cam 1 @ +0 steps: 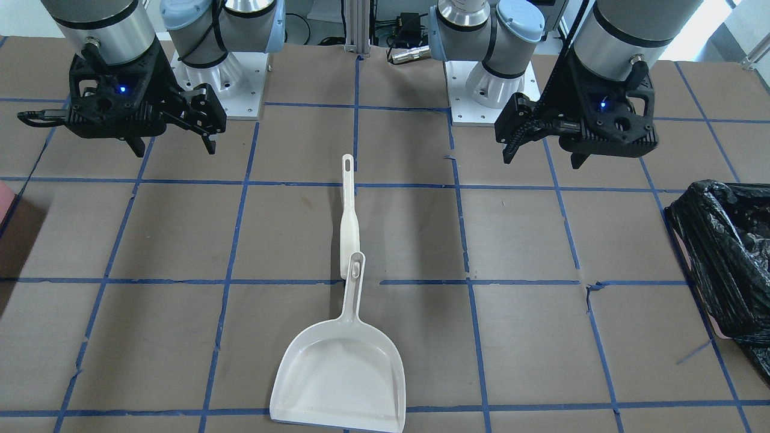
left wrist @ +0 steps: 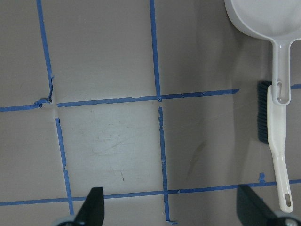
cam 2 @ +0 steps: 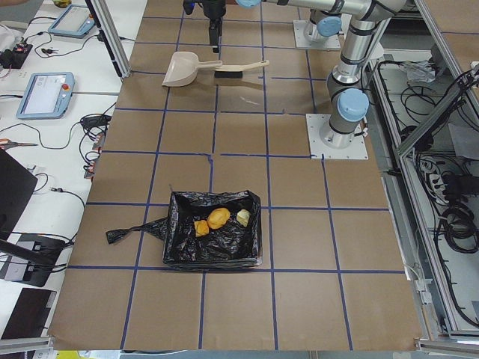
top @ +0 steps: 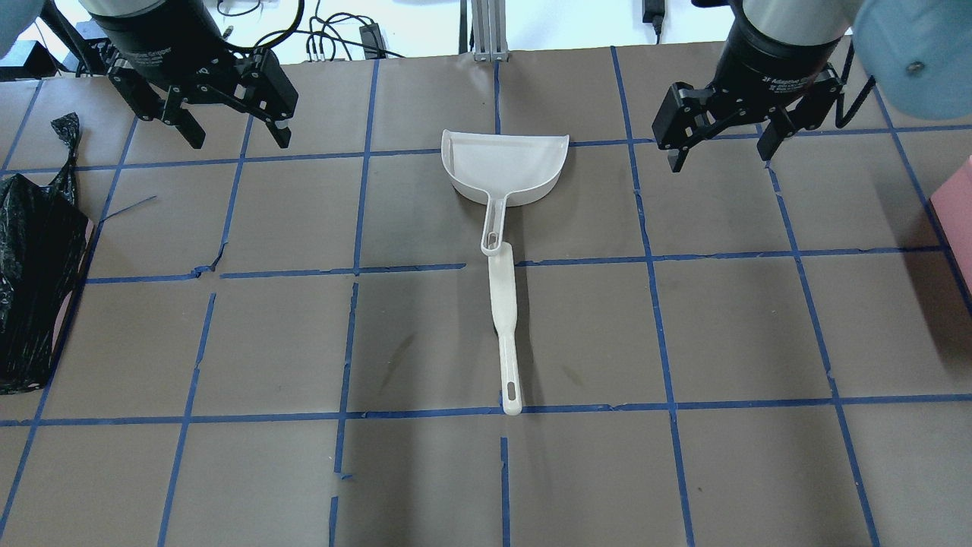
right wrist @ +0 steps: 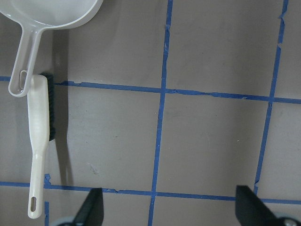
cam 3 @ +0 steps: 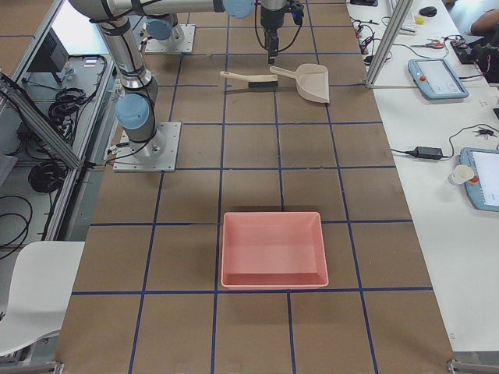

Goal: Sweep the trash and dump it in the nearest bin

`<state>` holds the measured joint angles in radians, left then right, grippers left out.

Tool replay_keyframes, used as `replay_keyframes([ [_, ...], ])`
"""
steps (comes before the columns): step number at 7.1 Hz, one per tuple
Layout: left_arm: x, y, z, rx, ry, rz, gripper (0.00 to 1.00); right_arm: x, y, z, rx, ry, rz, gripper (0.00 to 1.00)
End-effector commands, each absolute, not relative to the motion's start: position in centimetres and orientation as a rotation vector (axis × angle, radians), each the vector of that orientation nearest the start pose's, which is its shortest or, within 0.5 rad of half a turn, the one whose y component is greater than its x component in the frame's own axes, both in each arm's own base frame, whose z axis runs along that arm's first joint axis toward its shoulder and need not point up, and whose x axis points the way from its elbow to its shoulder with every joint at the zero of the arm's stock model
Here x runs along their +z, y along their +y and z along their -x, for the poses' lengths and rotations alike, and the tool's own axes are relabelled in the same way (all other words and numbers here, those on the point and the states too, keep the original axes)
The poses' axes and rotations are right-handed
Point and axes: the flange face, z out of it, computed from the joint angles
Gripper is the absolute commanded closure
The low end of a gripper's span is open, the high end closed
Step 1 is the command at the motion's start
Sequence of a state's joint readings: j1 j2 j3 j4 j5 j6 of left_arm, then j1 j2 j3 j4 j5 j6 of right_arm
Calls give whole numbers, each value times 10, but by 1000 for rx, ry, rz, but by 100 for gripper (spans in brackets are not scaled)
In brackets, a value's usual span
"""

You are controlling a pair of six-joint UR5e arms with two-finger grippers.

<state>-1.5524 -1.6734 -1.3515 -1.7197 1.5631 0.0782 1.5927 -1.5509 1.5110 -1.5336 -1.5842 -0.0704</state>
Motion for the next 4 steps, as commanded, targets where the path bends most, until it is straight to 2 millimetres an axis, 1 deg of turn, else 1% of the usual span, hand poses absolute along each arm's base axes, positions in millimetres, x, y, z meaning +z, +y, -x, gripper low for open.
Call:
replay_keyframes([
  [1,527,-533,124,52,3149,-94,0,503,-498,-144,-7,3152,148,0],
  [2,528,-533,124,43,3149,-94,0,504,-496,-145,-4,3152,150,0],
  [4,528,-534,123,38,3149,-94,0,505,-498,-145,-14,3149,150,0],
])
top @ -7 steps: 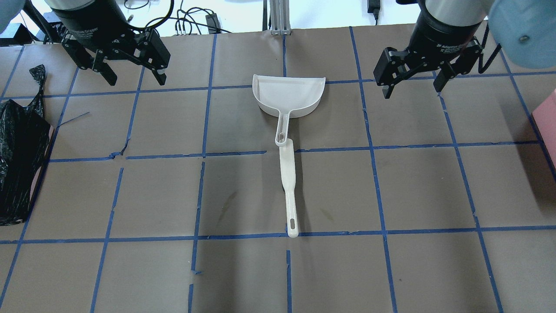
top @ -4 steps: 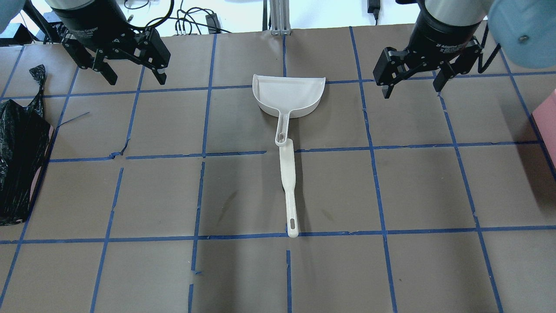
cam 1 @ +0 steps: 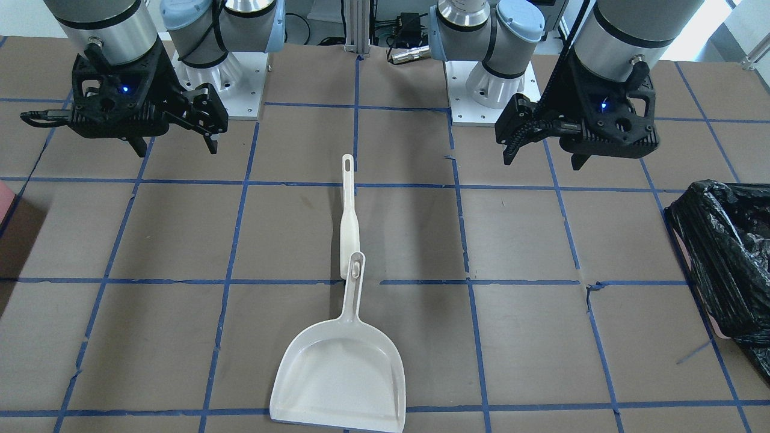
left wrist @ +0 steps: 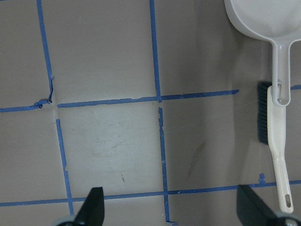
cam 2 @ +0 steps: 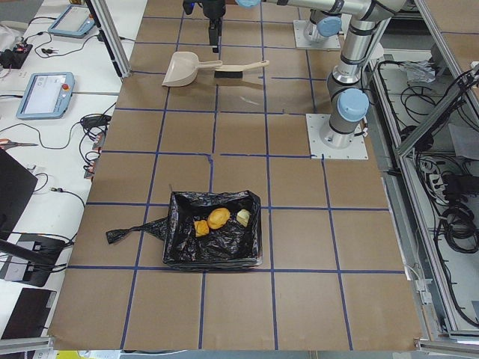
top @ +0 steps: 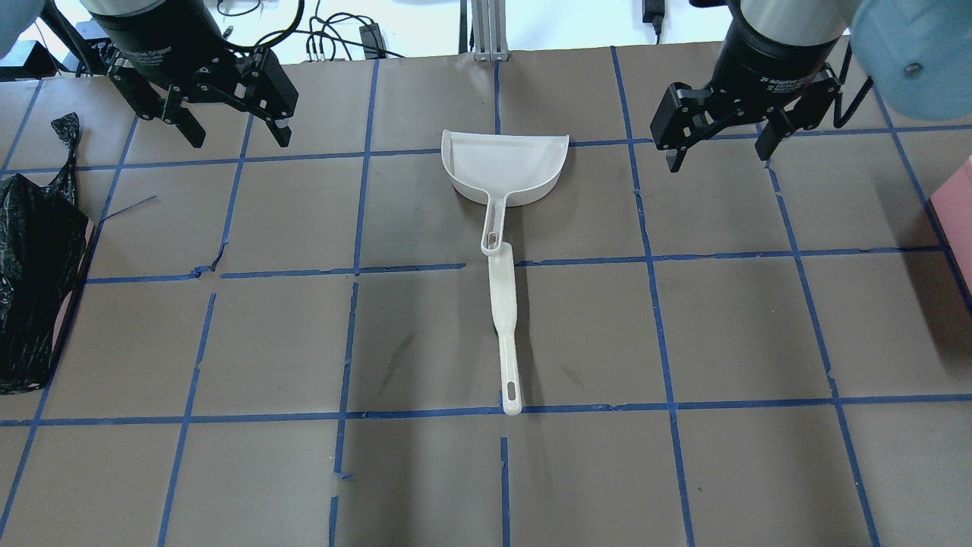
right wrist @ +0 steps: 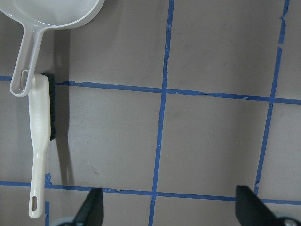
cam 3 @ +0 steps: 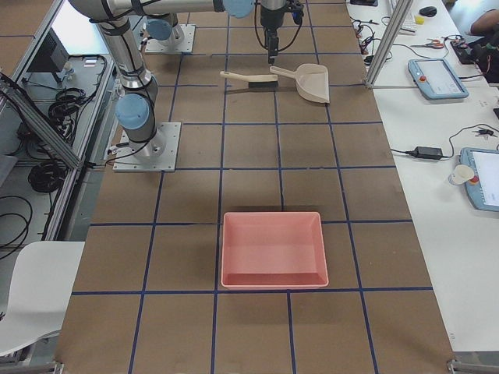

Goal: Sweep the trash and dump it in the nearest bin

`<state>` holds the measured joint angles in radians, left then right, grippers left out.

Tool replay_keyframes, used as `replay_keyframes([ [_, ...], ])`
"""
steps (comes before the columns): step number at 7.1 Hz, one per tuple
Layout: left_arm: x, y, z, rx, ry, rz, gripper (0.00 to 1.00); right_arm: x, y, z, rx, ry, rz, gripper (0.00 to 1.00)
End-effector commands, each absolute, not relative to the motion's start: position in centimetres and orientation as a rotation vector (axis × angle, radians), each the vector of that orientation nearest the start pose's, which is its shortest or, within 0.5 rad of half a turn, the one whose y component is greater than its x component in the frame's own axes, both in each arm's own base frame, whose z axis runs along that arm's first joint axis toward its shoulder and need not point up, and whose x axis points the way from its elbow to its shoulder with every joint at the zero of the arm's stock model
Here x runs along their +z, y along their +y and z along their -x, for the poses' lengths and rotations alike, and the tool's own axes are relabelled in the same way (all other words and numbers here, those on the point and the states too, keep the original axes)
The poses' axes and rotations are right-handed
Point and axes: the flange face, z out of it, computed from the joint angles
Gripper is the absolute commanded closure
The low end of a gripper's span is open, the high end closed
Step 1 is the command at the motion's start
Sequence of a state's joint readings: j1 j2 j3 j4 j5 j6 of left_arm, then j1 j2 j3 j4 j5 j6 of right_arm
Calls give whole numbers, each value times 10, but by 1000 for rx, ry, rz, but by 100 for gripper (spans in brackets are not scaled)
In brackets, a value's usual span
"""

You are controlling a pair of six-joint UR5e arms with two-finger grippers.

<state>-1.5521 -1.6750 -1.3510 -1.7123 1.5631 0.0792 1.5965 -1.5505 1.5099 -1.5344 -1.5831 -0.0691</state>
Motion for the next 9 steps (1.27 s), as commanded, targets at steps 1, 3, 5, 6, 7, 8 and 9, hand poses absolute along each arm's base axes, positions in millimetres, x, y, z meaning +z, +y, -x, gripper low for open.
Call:
replay_keyframes([
  [1,528,-534,123,38,3149,-94,0,505,-497,-146,-5,3146,145,0],
  [3,528,-534,123,38,3149,-94,0,504,-497,-146,-5,3144,147,0],
  [5,528,-534,123,38,3149,-94,0,505,-497,-146,-9,3144,150,0],
  [6,527,-534,124,40,3149,-96,0,505,-498,-146,-7,3144,147,0],
  [7,528,-534,124,38,3150,-97,0,505,-497,-146,-9,3143,147,0],
  [8,529,-535,124,33,3150,-94,0,506,-496,-147,-12,3143,150,0],
  [9,529,-534,124,35,3150,-96,0,506,-496,-147,-7,3143,150,0],
])
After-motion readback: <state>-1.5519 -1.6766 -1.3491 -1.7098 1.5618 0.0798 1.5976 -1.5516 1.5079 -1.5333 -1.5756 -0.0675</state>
